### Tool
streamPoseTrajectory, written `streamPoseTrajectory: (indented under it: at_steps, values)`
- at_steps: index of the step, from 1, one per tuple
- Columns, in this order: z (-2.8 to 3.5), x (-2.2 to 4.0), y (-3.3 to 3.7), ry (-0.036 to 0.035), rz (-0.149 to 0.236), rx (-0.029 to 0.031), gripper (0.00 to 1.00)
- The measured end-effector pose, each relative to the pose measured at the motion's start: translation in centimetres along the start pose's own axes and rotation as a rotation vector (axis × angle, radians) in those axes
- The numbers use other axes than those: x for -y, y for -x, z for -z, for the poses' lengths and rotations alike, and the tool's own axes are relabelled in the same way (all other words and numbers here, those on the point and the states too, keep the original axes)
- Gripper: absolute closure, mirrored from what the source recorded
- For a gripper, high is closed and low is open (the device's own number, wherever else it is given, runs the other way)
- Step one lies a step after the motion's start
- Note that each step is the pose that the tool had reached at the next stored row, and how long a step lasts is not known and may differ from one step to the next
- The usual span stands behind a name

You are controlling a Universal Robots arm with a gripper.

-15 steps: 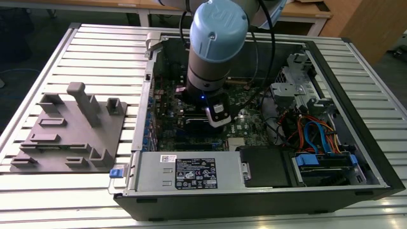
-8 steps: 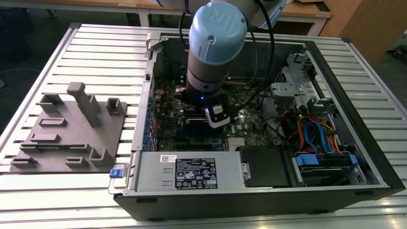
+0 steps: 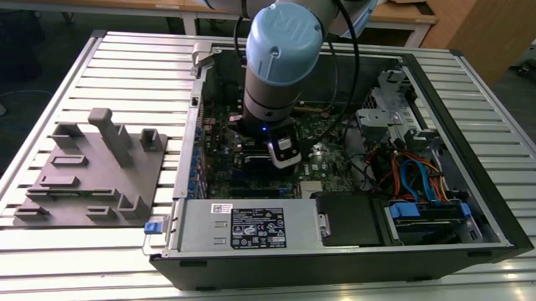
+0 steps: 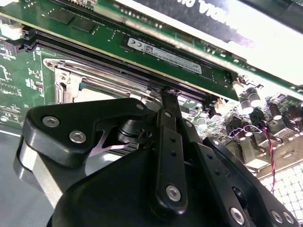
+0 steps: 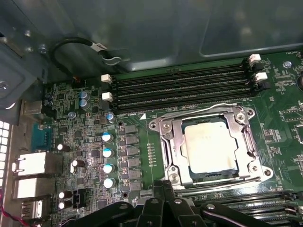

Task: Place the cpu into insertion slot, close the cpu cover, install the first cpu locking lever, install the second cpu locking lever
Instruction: 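Install the second cpu locking lever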

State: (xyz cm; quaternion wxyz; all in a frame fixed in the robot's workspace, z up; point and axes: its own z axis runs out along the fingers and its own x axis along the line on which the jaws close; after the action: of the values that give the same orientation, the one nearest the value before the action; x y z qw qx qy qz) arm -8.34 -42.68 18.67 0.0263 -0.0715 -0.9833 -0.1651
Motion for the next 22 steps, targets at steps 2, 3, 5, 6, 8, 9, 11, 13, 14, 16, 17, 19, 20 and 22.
streamPoseTrajectory:
  at_steps: [2,3,5,6,8,9,11,13,14,16,17,19,20,22]
  values:
    - [-0.06,-0.01,-0.03,0.0020,0.000,-0.0001,0.90]
    - [-0.07,-0.02,-0.04,0.0029,0.000,-0.0002,0.90]
    - [-0.11,-0.04,-0.06,0.0054,0.000,-0.0006,0.90]
    - [-0.13,-0.06,-0.06,0.0064,0.000,-0.0008,0.90]
    - [-0.15,-0.11,-0.08,0.0070,0.000,-0.0008,0.90]
    - [-0.16,-0.13,-0.09,0.0070,0.000,-0.0008,0.90]
    - [-0.15,-0.17,-0.10,0.0069,0.000,-0.0012,0.90]
    - [0.00,-0.23,-0.12,0.0069,0.000,-0.0013,0.90]
    - [0.08,-0.25,-0.13,0.0070,0.000,-0.0013,0.90]
    - [0.21,-0.30,-0.15,0.0074,0.000,-0.0012,0.90]
    - [0.33,-0.34,-0.17,0.0070,0.000,-0.0013,0.90]
    - [0.58,-0.42,-0.20,0.0070,0.000,-0.0013,0.90]
    - [0.72,-0.46,-0.23,0.0069,0.000,-0.0013,0.90]
    - [1.02,-0.56,-0.27,0.0068,0.000,-0.0014,0.90]
